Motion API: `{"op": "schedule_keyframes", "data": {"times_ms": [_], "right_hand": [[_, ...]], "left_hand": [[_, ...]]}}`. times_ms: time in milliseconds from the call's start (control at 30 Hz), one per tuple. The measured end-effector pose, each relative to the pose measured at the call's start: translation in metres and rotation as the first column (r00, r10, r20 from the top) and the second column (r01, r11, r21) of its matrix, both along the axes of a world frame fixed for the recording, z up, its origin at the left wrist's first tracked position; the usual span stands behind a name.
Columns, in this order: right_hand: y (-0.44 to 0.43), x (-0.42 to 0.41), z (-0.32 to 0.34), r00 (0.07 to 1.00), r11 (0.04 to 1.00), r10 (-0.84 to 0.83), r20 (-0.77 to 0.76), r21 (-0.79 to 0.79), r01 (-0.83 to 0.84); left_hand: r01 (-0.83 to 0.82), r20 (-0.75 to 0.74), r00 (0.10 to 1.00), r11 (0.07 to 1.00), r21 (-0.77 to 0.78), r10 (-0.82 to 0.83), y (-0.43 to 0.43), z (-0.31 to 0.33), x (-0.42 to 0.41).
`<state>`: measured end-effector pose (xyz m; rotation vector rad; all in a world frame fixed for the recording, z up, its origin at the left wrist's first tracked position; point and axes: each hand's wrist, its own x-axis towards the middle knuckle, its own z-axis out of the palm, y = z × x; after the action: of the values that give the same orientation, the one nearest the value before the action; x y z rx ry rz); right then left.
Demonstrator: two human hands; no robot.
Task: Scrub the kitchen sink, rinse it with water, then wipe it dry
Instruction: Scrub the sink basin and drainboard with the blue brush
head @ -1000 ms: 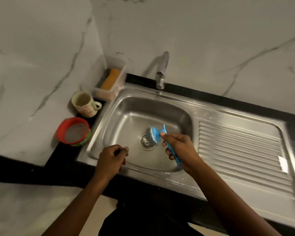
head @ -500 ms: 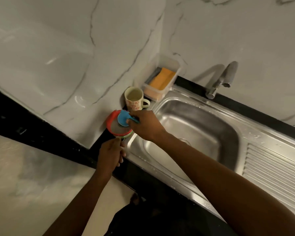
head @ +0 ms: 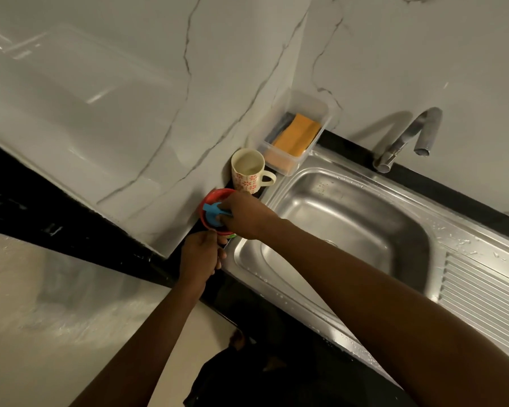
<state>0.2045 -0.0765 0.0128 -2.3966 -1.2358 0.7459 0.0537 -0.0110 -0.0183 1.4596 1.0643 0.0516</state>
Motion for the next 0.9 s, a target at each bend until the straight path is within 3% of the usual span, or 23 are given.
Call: {"op": "schedule_keyframes", "data": {"times_ms": [133,200,333,400,500,633,800,900], "right_hand": [[-0.004,0.007,0.019,0.982,0.983,0.160,0.101,-0.110,-0.149],[-0.013,0.011,0.028,0.981,0.985,0.147,0.130,-0.106,-0.134],[-0.058,0.018,0.052,0.996,0.993,-0.080,-0.035,0.082,0.083],[-0.095,0.019,0.065,0.948,0.957,-0.219,-0.229,0.141,0.255],[-0.167,0.013,0.077,0.662,0.801,-0.422,-0.619,0.088,0.593],[-0.270,0.002,0.075,0.310,0.619,-0.424,-0.851,-0.022,0.785],[-0.394,-0.023,0.072,0.083,0.382,-0.453,-0.888,-0.109,0.918],[-0.464,-0.037,0.064,0.050,0.215,-0.552,-0.832,-0.085,0.973]], "left_hand": [[-0.023,-0.016,1.000,1.000,0.019,0.023,-0.004,0.005,0.002],[-0.041,-0.008,0.999,0.999,0.020,0.041,-0.008,0.006,0.002],[-0.027,0.015,1.000,1.000,-0.010,0.028,-0.022,0.007,0.001],[0.011,0.035,0.999,1.000,-0.027,-0.010,-0.035,0.009,0.003],[0.083,0.063,0.995,0.996,-0.044,-0.080,-0.064,0.012,0.011],[0.248,0.090,0.964,0.969,0.022,-0.249,-0.113,0.010,0.030],[0.468,0.102,0.877,0.883,0.031,-0.469,-0.182,0.008,0.052],[0.577,0.088,0.811,0.815,0.052,-0.579,-0.224,0.010,0.057]]}}
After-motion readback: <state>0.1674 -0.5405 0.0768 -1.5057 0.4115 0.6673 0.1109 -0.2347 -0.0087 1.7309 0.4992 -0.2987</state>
